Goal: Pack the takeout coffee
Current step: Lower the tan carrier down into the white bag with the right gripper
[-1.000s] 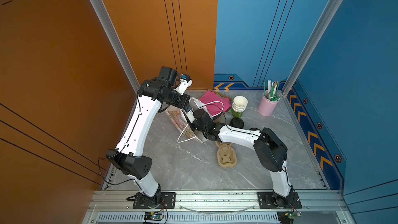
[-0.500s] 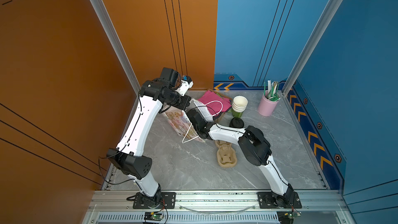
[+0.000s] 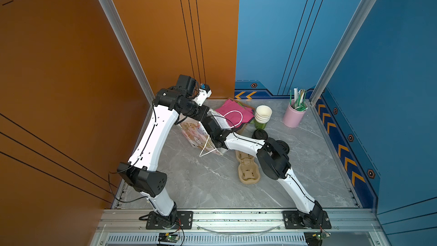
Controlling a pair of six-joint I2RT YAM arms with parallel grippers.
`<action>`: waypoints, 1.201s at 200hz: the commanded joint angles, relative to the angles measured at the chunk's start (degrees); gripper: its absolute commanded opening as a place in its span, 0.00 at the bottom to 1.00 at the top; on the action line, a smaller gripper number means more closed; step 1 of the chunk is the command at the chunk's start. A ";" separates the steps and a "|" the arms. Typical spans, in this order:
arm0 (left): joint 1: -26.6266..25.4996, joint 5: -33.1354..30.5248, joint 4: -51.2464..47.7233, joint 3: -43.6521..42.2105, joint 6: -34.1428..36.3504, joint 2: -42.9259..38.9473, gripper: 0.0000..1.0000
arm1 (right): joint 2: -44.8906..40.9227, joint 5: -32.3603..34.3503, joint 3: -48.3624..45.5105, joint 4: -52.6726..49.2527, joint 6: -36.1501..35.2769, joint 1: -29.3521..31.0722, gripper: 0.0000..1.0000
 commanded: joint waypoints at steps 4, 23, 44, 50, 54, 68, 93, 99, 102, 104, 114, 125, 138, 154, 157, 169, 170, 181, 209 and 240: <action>-1.15 3.91 -0.80 0.04 0.66 -2.09 0.00 | 2.97 -0.73 2.27 -7.31 1.21 -0.41 0.34; -1.11 3.19 -0.69 -0.34 0.66 -2.48 0.00 | 2.73 -1.23 2.87 -8.77 0.79 -0.36 0.38; -1.13 1.92 -0.68 -1.08 0.76 -3.06 0.00 | 0.56 -1.72 1.52 -9.24 0.51 -0.42 0.40; -1.09 1.57 -0.68 -1.27 0.82 -3.17 0.00 | -0.32 -1.90 0.73 -9.28 0.52 -0.41 0.41; -1.04 1.29 -0.71 -1.43 0.76 -3.23 0.00 | -1.06 -1.99 0.25 -9.18 0.51 -0.35 0.41; -1.09 0.46 -0.70 -1.76 0.67 -3.64 0.00 | -3.80 -1.85 -1.79 -8.90 0.51 -0.25 0.45; -1.01 -1.59 -0.76 -2.07 0.18 -4.20 0.00 | -9.90 -1.02 -7.33 -6.43 0.38 0.23 0.54; -1.01 -2.08 -0.78 -2.07 0.11 -4.32 0.00 | -11.63 -0.73 -9.00 -5.40 0.17 0.43 0.56; -1.01 -2.34 -0.77 -2.11 0.01 -4.43 0.00 | -12.37 -0.45 -9.26 -4.94 0.09 0.53 0.57; -1.01 -2.55 -0.72 -2.10 -0.03 -4.48 0.00 | -13.02 -0.20 -10.83 -4.47 0.03 0.61 0.57; -0.92 -3.35 -0.73 -2.18 -0.28 -4.73 0.00 | -15.64 0.65 -13.94 -2.77 -0.47 1.09 0.60; -0.92 -3.99 -0.69 -2.32 -0.48 -5.07 0.00 | -18.46 1.54 -16.27 -1.84 -1.18 1.57 0.63; -0.75 -4.68 -0.68 -2.63 -0.86 -5.48 0.00 | -21.79 2.49 -17.77 -2.27 -2.05 2.20 0.67; -0.76 -4.90 -0.68 -3.19 -1.14 -5.90 0.00 | -24.82 4.02 -19.32 -3.26 -3.10 2.99 0.71; -0.77 -4.90 -0.72 -3.33 -1.18 -6.07 0.00 | -25.35 4.32 -19.57 -3.43 -3.29 3.20 0.72; -0.74 -4.98 -0.68 -3.85 -1.27 -6.38 0.00 | -27.53 5.69 -20.64 -3.63 -4.24 3.88 0.76; -0.74 -4.97 -0.68 -3.89 -1.27 -6.39 0.00 | -27.62 5.85 -20.77 -3.65 -4.33 3.93 0.76; -0.77 -4.99 -0.69 -4.38 -1.31 -6.71 0.00 | -29.40 7.01 -21.72 -3.82 -5.14 4.58 0.80; -0.81 -5.05 -0.68 -5.63 -0.94 -7.79 0.00 | -34.39 9.78 -25.34 -3.18 -6.83 6.11 0.86; -0.74 -5.68 -0.53 -6.71 -0.22 -9.35 0.00 | -41.20 12.12 -30.18 -1.62 -6.96 7.30 0.89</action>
